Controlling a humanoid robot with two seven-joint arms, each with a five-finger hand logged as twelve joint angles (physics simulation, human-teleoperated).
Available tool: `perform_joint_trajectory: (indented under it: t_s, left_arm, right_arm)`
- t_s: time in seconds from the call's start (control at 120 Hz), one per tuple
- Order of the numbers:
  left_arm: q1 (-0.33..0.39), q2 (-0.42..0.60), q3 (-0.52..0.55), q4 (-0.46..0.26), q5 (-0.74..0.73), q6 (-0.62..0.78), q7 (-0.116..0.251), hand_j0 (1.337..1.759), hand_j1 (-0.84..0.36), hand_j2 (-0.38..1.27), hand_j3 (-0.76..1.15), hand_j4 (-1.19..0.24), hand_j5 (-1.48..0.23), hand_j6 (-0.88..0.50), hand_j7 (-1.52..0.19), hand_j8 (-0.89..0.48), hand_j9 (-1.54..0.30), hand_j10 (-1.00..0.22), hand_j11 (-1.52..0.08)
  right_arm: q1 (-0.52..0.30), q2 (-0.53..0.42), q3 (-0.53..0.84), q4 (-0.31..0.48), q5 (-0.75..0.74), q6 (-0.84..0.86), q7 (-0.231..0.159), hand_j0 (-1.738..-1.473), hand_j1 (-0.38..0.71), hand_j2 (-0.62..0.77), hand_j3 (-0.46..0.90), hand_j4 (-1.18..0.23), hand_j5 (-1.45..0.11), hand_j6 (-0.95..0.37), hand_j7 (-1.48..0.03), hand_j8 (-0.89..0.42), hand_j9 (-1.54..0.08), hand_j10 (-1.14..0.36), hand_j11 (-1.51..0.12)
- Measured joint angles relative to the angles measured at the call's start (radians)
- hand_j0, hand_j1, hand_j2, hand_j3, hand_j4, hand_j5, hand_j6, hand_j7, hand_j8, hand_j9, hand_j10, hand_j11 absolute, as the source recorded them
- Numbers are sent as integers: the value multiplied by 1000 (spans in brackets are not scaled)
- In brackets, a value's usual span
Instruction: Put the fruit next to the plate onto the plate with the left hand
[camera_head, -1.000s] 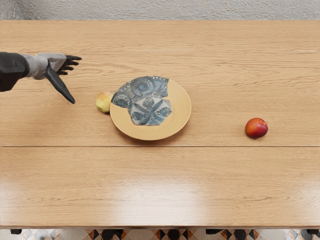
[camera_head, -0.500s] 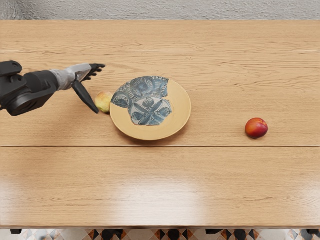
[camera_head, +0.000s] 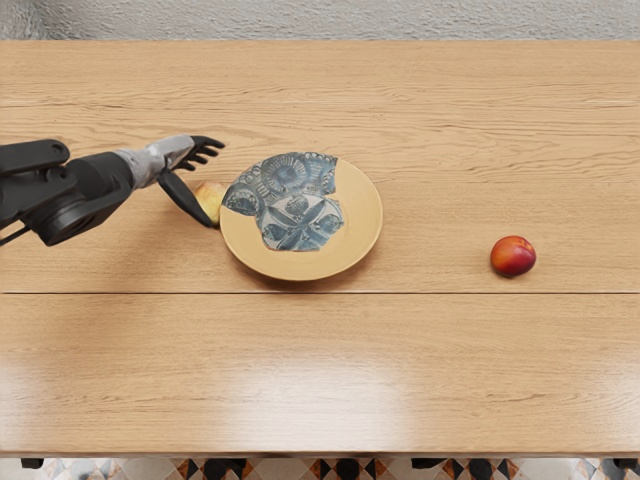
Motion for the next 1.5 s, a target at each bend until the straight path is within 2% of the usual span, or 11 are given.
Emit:
perform_joint_trajectory:
  t_s: [0.775, 0.783, 0.808, 0.917, 1.058, 1.25, 1.5]
  left_arm:
    - [33, -66, 23, 2, 15, 101, 0, 1658, -3, 61, 0, -295, -383, -296, -383, -296, -383, -295, -383]
    - [33, -68, 24, 2, 15, 101, 0, 1669, 18, -15, 0, -300, -382, -300, -382, -300, -382, -300, -381]
    - [32, -71, 26, 2, 15, 101, 1, 1675, 45, -95, 0, -308, -386, -309, -385, -309, -384, -310, -383]
    - [32, -71, 30, 2, 14, 100, 2, 1657, 54, -155, 0, -334, -421, -336, -420, -337, -418, -337, -417]
    - [32, -68, 37, 2, 13, 98, 2, 1657, -38, -37, 0, -368, -471, -369, -470, -369, -470, -369, -469]
    - [34, -62, 40, 2, 13, 95, 2, 1658, -135, 43, 0, -426, -542, -427, -541, -405, -545, -424, -545]
    - [34, -43, 40, 0, 12, 92, 2, 1658, -176, 123, 0, -465, -597, -466, -597, -400, -601, -463, -601]
  right_arm:
    - [0, 0, 0, 0, 0, 0, 0, -1658, -324, -4, 0, -20, -26, -20, -26, -20, -26, -20, -26]
    - [0, 0, 0, 0, 0, 0, 0, -1658, -324, -4, 0, -20, -26, -20, -26, -20, -26, -20, -26]
    - [0, 0, 0, 0, 0, 0, 0, -1658, -324, -4, 0, -20, -26, -20, -26, -20, -26, -20, -26]
    - [0, 0, 0, 0, 0, 0, 0, -1658, -324, -4, 0, -20, -26, -20, -26, -20, -26, -20, -26]
    - [0, 0, 0, 0, 0, 0, 0, -1658, -324, -4, 0, -20, -26, -20, -26, -20, -26, -20, -26]
    - [0, 0, 0, 0, 0, 0, 0, -1658, -324, -4, 0, -20, -26, -20, -26, -20, -26, -20, -26]
    - [0, 0, 0, 0, 0, 0, 0, -1658, -324, -4, 0, -20, -26, -20, -26, -20, -26, -20, -26]
